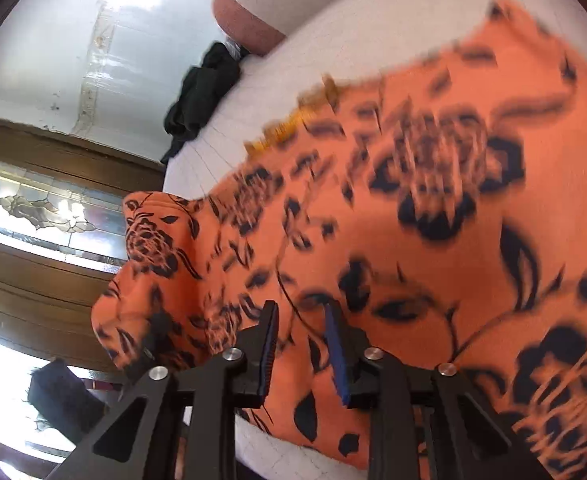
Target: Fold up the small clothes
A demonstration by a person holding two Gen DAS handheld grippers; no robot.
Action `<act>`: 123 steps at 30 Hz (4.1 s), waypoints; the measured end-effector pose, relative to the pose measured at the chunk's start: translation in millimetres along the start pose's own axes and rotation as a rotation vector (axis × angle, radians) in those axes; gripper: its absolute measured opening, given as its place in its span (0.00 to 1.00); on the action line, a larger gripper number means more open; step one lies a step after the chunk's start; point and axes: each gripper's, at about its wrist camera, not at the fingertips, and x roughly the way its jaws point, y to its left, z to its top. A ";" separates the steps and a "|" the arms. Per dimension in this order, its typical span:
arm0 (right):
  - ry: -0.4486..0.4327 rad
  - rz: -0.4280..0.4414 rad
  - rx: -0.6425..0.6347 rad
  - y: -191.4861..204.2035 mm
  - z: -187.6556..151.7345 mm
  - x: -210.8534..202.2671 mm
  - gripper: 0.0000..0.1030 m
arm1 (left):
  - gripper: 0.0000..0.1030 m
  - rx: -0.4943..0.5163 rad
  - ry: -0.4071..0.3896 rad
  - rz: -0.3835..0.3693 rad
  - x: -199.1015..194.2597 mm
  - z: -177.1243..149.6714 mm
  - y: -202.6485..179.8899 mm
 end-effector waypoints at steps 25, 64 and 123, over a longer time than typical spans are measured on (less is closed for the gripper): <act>0.029 0.120 -0.174 41.6 90.1 50.2 0.50 | 0.25 0.461 0.049 0.001 11.1 -38.5 -79.8; -0.318 0.104 -0.298 -27.5 74.2 -159.7 0.50 | 0.67 0.188 0.158 -0.081 22.7 -3.5 -85.0; -0.003 -0.259 -0.194 36.3 94.3 1.0 0.40 | 0.76 0.105 0.163 -0.125 47.0 -54.9 -55.3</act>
